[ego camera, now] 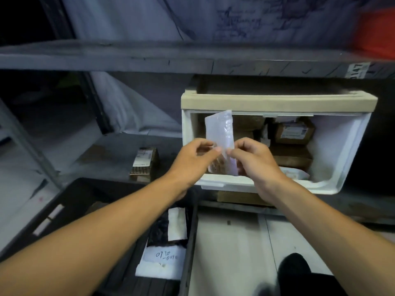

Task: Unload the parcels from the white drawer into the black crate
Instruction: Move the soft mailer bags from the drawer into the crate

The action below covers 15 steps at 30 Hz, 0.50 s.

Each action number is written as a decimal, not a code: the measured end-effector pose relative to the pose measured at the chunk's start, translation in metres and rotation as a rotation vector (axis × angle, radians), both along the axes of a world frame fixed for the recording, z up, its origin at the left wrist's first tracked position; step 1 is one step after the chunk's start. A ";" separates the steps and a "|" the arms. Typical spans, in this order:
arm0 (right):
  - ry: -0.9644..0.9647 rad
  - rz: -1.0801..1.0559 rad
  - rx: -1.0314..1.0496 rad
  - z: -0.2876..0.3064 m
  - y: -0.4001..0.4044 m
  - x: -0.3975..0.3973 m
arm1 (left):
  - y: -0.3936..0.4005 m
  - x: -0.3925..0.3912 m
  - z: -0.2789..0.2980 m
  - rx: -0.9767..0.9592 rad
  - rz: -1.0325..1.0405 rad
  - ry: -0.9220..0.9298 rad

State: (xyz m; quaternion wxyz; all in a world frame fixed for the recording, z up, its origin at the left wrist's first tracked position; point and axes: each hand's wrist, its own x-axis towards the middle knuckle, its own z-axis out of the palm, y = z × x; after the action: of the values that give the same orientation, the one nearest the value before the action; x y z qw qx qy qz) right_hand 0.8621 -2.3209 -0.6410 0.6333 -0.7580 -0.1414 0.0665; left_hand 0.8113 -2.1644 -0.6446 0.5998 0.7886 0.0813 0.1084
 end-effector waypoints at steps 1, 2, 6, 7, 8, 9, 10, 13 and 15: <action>-0.018 0.016 0.003 0.000 0.005 -0.003 | -0.004 -0.001 0.002 -0.094 -0.034 0.006; -0.033 0.035 -0.001 -0.002 0.011 -0.005 | -0.007 -0.001 0.003 -0.169 -0.055 0.009; -0.069 0.069 0.003 -0.008 0.030 -0.013 | -0.014 0.005 -0.003 -0.346 0.019 -0.030; -0.066 0.054 -0.002 -0.010 0.032 -0.012 | -0.013 0.006 -0.003 -0.356 0.071 -0.040; -0.051 0.050 0.003 -0.011 0.033 -0.012 | -0.010 0.008 -0.004 -0.376 0.111 -0.043; -0.036 0.043 0.007 -0.013 0.032 -0.011 | -0.006 0.008 -0.004 -0.408 0.134 -0.043; -0.022 0.027 0.025 -0.014 0.032 -0.010 | -0.002 0.008 -0.003 -0.438 0.148 -0.039; 0.009 -0.100 0.039 -0.014 0.024 -0.006 | 0.012 0.005 0.001 -0.439 0.124 0.013; 0.076 -0.126 0.056 -0.015 0.018 -0.003 | 0.017 0.001 0.003 -0.428 0.039 0.067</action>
State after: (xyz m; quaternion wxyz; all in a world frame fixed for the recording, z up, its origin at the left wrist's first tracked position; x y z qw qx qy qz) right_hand 0.8592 -2.3033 -0.6556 0.6621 -0.7442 -0.0712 0.0512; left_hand 0.8118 -2.1469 -0.6415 0.7484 0.6446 0.1376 0.0739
